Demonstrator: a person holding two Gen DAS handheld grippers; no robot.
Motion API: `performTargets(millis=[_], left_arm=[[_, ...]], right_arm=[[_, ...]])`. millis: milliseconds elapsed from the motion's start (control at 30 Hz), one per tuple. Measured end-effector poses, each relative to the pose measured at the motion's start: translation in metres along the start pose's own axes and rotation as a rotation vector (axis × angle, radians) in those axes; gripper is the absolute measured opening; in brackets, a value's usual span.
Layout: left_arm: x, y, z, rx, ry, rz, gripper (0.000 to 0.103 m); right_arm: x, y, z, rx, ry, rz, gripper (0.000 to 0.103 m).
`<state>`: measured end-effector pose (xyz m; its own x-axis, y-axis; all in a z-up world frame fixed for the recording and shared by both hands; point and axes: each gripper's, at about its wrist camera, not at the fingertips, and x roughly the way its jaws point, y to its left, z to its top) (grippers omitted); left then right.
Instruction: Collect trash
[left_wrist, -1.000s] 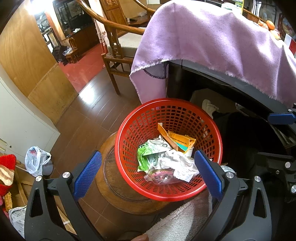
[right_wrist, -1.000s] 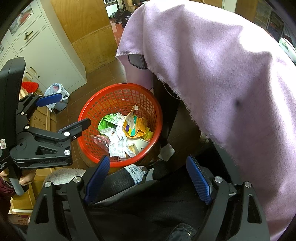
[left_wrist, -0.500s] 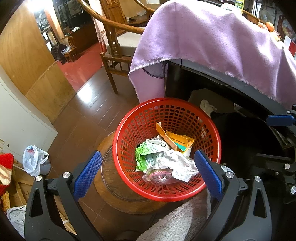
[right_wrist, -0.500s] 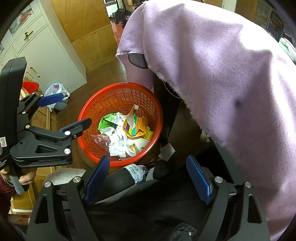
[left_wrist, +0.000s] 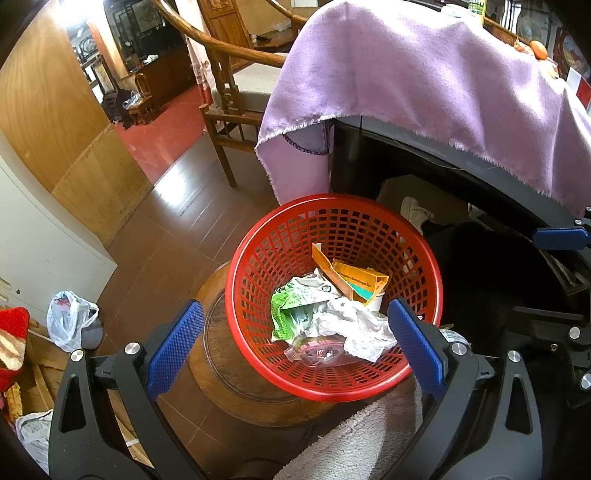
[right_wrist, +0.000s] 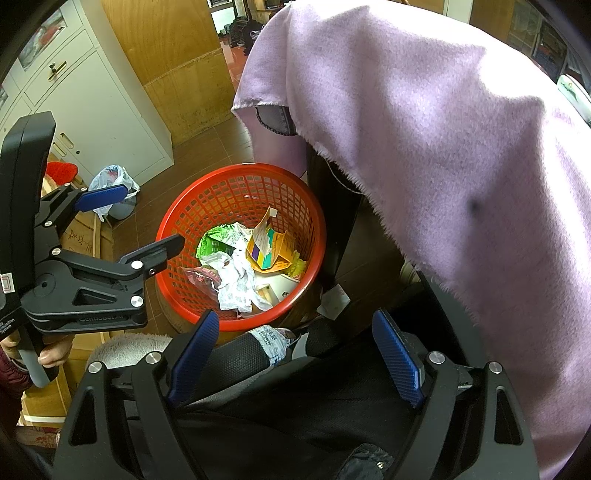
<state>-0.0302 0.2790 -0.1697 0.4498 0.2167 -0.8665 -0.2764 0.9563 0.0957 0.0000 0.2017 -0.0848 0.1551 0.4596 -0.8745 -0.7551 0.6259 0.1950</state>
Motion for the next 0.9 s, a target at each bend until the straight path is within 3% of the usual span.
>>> performTargets(millis=[900], left_arm=[[0.0006, 0.0011, 0.0009, -0.002, 0.007, -0.002, 0.096]], right_arm=[[-0.0002, -0.0007, 0.0, 0.0, 0.001, 0.001, 0.083]])
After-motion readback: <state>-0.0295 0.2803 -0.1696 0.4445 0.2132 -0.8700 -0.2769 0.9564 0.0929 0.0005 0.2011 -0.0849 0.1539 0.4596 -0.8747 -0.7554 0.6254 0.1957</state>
